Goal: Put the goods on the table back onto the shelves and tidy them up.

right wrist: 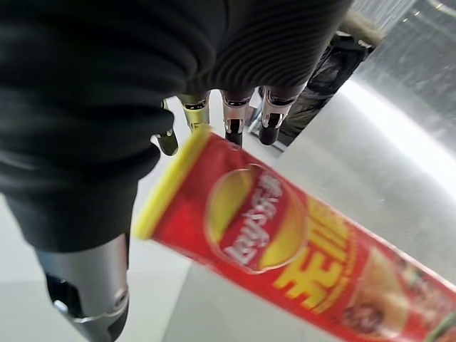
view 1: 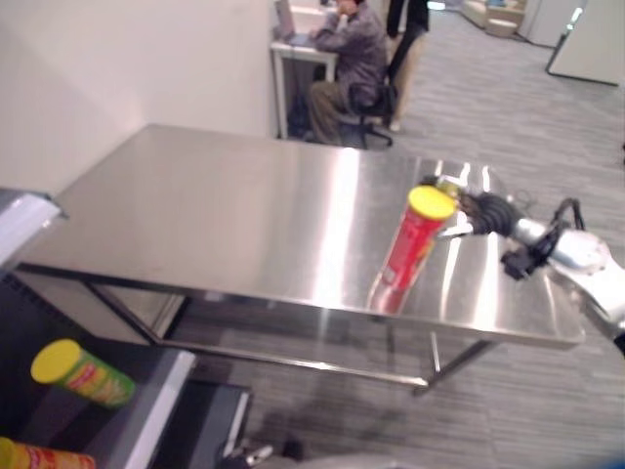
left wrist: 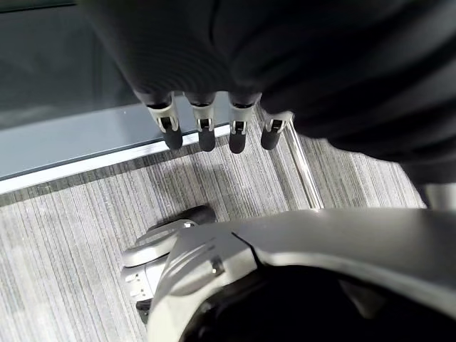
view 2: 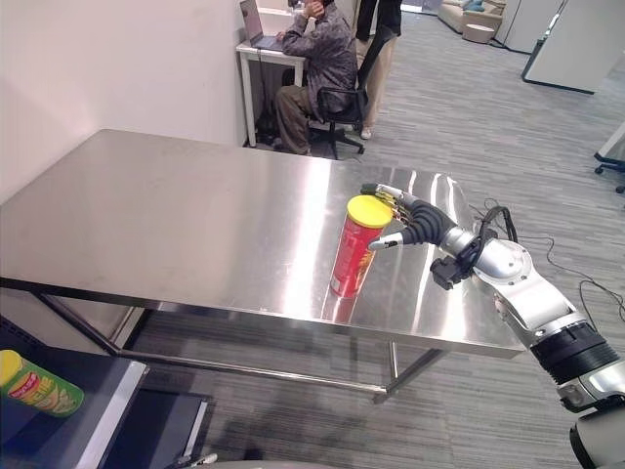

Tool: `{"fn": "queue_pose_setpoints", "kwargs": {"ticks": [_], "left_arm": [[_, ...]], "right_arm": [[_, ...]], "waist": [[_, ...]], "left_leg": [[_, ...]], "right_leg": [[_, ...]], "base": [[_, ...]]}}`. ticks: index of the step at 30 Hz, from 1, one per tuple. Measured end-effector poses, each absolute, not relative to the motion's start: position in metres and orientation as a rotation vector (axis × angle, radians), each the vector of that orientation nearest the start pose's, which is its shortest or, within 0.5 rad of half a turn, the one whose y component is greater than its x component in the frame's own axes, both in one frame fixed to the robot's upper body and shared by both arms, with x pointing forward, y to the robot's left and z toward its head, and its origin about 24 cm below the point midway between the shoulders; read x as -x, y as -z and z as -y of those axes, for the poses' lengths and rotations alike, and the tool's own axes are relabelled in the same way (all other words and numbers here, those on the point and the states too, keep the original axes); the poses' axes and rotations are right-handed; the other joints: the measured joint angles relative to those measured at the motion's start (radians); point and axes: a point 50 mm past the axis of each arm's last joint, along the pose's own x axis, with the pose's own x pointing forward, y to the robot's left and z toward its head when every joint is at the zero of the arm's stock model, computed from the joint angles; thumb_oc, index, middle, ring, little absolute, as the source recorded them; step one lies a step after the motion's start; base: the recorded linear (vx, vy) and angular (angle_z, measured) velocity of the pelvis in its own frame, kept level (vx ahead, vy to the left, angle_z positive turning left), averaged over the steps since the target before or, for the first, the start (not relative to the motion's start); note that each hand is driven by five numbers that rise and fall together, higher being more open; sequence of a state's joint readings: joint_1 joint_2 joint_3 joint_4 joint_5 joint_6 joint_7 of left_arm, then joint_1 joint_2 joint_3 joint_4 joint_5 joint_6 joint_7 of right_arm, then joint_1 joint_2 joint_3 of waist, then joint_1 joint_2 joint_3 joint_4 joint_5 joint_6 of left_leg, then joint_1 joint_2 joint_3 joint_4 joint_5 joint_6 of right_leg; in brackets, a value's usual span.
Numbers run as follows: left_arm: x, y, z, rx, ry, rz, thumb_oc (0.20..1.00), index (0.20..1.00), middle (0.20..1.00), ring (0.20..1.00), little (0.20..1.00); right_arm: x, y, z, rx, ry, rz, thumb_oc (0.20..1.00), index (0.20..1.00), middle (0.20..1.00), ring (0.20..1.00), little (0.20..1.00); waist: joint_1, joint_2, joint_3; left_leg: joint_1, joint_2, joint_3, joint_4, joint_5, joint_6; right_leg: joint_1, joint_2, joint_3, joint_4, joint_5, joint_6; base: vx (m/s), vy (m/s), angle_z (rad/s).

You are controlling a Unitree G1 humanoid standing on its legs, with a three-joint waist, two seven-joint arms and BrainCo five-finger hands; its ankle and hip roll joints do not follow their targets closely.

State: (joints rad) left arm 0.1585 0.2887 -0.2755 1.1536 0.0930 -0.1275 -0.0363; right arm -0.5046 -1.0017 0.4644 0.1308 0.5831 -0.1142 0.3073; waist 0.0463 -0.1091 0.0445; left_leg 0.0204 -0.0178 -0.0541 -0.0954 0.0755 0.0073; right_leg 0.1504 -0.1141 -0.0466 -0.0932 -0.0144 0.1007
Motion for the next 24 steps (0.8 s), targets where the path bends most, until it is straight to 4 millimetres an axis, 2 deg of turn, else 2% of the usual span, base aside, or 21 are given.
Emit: {"fn": "queue_pose_setpoints", "kwargs": {"ticks": [16, 24], "left_arm": [[-0.043, 0.163, -0.236, -0.402, 0.155, -1.234, 1.000, 1.000, 1.000, 1.000, 1.000], [-0.043, 0.163, -0.236, -0.393, 0.145, -1.235, 1.000, 1.000, 1.000, 1.000, 1.000]], "right_arm": [[-0.322, -0.154, 0.201, 0.458, -0.538, 0.146, 1.000, 1.000, 1.000, 1.000, 1.000], [-0.323, -0.154, 0.203, 0.452, -0.505, 0.153, 1.000, 1.000, 1.000, 1.000, 1.000]], "waist": [[0.025, -0.016, 0.006], [0.032, -0.017, 0.007]], "left_leg": [[-0.002, -0.001, -0.016, 0.000, 0.000, -0.003], [-0.004, -0.001, -0.017, 0.000, 0.000, -0.003]], "right_leg": [[-0.001, 0.001, -0.018, -0.001, -0.002, -0.002], [-0.001, 0.001, -0.019, 0.000, -0.003, -0.003]], "base": [[0.00, 0.003, 0.03], [0.00, 0.000, 0.00]]}}
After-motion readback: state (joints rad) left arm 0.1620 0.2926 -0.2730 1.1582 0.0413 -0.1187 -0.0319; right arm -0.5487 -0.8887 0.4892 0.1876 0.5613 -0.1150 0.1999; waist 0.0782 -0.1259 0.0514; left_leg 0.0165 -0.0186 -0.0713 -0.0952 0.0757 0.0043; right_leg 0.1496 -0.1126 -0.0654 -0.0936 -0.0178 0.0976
